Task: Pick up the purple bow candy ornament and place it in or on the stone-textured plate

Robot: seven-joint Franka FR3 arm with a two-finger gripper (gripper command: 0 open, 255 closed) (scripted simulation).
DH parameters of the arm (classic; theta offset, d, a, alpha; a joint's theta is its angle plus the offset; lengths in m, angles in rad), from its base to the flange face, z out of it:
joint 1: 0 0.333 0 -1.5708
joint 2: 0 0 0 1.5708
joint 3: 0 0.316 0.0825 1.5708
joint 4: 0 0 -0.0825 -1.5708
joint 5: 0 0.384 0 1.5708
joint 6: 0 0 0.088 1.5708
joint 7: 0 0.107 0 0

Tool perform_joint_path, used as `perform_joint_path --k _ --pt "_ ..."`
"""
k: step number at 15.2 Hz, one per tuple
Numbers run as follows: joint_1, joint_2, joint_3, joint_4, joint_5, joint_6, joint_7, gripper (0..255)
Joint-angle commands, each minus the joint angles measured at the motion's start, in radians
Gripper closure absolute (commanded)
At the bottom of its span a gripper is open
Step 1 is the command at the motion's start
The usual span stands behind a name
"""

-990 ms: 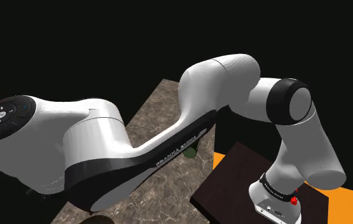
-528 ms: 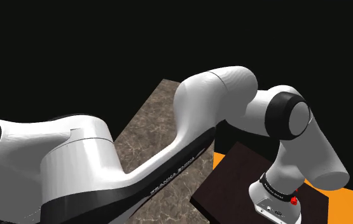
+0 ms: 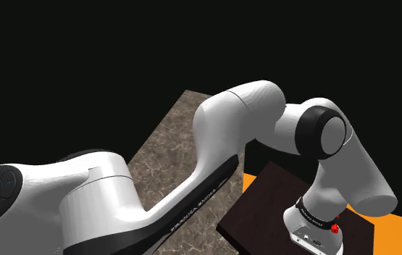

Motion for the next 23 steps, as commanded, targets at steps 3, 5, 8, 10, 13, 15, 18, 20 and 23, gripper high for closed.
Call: perform_joint_path --k 3,5,8,10,13,15,18,20,23 --pt "-0.004 0.018 -0.007 -0.026 -0.011 0.039 0.014 255" --pt "-0.005 0.027 -0.012 -0.037 -0.017 0.057 0.021 255" --pt "-0.005 0.043 -0.018 -0.05 -0.026 0.083 0.03 255" --pt "-0.005 0.055 -0.023 -0.057 -0.032 0.099 0.037 255" --pt "-0.003 0.074 -0.031 -0.065 -0.042 0.124 0.046 255" --pt "-0.003 0.073 -0.031 -0.065 -0.042 0.124 0.046 255" --pt "-0.003 0.074 -0.031 -0.065 -0.042 0.124 0.046 255" --pt "-0.003 0.074 -0.031 -0.065 -0.042 0.124 0.046 255" --pt "-0.003 0.074 -0.031 -0.065 -0.042 0.124 0.046 0"
